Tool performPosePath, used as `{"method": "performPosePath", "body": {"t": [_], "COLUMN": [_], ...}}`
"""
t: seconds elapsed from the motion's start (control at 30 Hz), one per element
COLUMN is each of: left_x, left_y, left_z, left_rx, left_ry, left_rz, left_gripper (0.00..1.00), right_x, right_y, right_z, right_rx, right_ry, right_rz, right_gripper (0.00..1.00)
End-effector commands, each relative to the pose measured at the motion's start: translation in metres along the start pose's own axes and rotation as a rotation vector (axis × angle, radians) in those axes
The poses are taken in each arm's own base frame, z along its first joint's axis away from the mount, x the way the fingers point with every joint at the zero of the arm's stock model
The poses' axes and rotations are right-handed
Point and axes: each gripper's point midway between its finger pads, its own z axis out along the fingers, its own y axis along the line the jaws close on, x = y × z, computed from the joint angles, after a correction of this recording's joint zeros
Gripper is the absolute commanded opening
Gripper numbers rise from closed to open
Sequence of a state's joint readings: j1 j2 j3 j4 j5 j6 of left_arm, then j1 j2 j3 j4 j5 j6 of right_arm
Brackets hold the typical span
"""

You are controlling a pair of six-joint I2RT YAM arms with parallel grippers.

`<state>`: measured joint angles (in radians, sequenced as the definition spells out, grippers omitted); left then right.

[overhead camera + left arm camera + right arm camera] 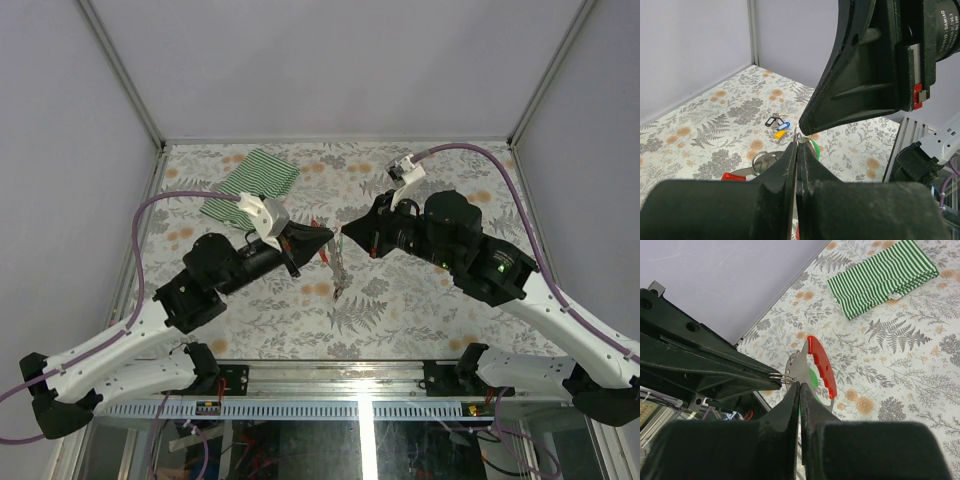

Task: Put the keys on the keyring

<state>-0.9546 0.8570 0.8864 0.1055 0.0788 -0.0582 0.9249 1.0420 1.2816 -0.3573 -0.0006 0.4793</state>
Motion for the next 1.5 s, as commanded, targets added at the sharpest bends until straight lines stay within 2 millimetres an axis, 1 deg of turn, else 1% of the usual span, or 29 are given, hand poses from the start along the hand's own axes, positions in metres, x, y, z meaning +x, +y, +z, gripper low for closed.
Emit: {"method": "performPosePath", "body": {"t": [0.0, 0.33, 0.4, 0.5, 0.57, 0.7, 0.87, 0.93, 0.97, 1.03, 1.13, 1.23, 1.33, 1.47], "left_x": [-0.048, -0.049, -0.05, -0.049, -0.049, -0.05, -0.052, -0.053, -0.053, -0.054, -0.058, -0.062, -0.065, -0.064], "left_y": [-0.013, -0.019, -0.019, -0.02, -0.021, -0.021, -0.024, -0.027, -0.029, -0.035, -0.048, -0.063, -0.078, -0.091], "left_z": [-0.007, -0.008, -0.009, -0.009, -0.009, -0.011, -0.014, -0.015, -0.014, -0.015, -0.016, -0.018, -0.022, -0.023], "left_rx": [0.063, 0.096, 0.098, 0.102, 0.106, 0.11, 0.122, 0.138, 0.148, 0.181, 0.254, 0.343, 0.431, 0.52], "left_ry": [-0.17, -0.175, -0.179, -0.176, -0.177, -0.18, -0.188, -0.193, -0.196, -0.202, -0.22, -0.236, -0.244, -0.233], "left_rz": [0.036, 0.042, 0.044, 0.043, 0.043, 0.044, 0.044, 0.042, 0.042, 0.039, 0.029, 0.025, 0.022, 0.032], "left_gripper": [0.0, 0.0, 0.0, 0.0, 0.0, 0.0, 0.0, 0.0, 0.0, 0.0, 0.0, 0.0, 0.0, 0.0], "right_x": [-0.009, 0.011, 0.013, 0.012, 0.006, -0.021, -0.056, -0.066, -0.068, -0.066, -0.056, -0.037, -0.026, -0.02], "right_y": [0.0, 0.006, 0.008, 0.01, 0.009, 0.009, 0.018, 0.021, 0.022, 0.026, 0.04, 0.057, 0.069, 0.071], "right_z": [-0.007, 0.002, 0.002, 0.002, 0.0, -0.017, -0.053, -0.067, -0.072, -0.079, -0.087, -0.089, -0.092, -0.09], "right_rx": [0.009, -0.029, -0.041, -0.051, -0.044, -0.036, -0.095, -0.12, -0.132, -0.168, -0.271, -0.395, -0.48, -0.5], "right_ry": [-0.035, 0.072, 0.086, 0.087, 0.059, -0.066, -0.276, -0.361, -0.389, -0.431, -0.436, -0.339, -0.26, -0.215], "right_rz": [-0.01, -0.014, -0.014, -0.019, -0.028, -0.08, -0.181, -0.227, -0.252, -0.328, -0.458, -0.563, -0.603, -0.602], "right_gripper": [0.0, 0.03, 0.03, 0.07, 0.11, 0.18, 0.33, 0.36, 0.37, 0.37, 0.37, 0.37, 0.33, 0.28]}}
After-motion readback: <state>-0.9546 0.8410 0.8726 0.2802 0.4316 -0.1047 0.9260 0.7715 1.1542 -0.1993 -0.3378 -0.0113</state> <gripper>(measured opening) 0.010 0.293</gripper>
